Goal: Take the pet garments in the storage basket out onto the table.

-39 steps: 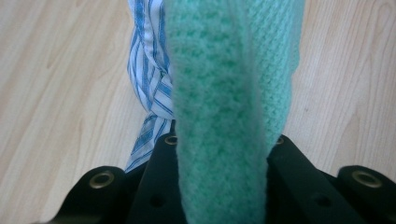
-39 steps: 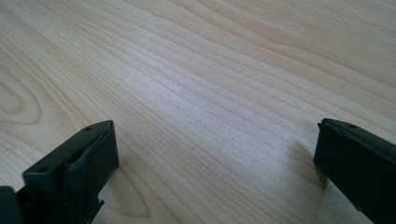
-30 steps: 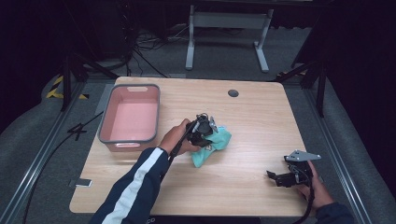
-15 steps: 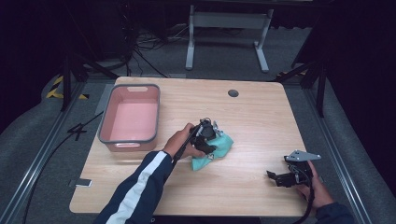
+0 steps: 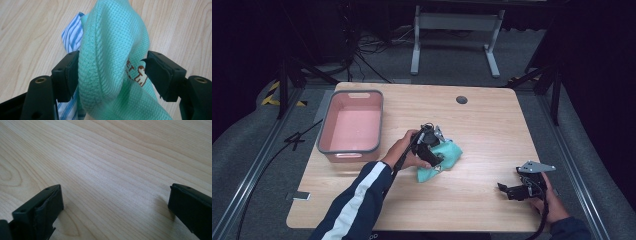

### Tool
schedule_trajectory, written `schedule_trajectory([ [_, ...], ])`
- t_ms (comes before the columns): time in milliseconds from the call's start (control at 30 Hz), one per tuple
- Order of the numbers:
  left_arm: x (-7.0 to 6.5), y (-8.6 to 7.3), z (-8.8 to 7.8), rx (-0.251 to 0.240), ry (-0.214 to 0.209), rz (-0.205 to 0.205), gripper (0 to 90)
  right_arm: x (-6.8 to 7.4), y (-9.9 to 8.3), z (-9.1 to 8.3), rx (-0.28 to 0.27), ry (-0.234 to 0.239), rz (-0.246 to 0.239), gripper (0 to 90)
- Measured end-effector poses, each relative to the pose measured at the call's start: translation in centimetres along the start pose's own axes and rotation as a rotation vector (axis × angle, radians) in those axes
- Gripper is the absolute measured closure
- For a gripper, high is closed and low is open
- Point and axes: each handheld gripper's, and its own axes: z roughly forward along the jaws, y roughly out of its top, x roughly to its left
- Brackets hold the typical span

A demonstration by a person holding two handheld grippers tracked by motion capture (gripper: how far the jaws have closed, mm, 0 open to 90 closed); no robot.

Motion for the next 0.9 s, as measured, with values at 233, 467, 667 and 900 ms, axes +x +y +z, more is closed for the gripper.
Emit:
schedule_trajectory([
  [233, 0.0, -0.1, -0.9, -0.034, 0.000, 0.012, 25.4, 0.0, 0.0, 0.0, 0.000, 0.000, 0.001, 0.3],
  [467, -0.2, -0.2, -1.9, -0.033, 0.025, 0.044, 21.9, 0.0, 0.0, 0.0, -0.001, 0.000, 0.002, 0.3],
  [667, -0.5, -0.6, -3.1, -0.035, 0.040, 0.056, 22.1, 0.0, 0.0, 0.0, 0.000, -0.001, 0.000, 0.2],
  [900, -0.8, -1.2, -4.1, -0.036, 0.048, 0.072, 22.3, 0.0, 0.0, 0.0, 0.001, -0.001, 0.001, 0.2],
])
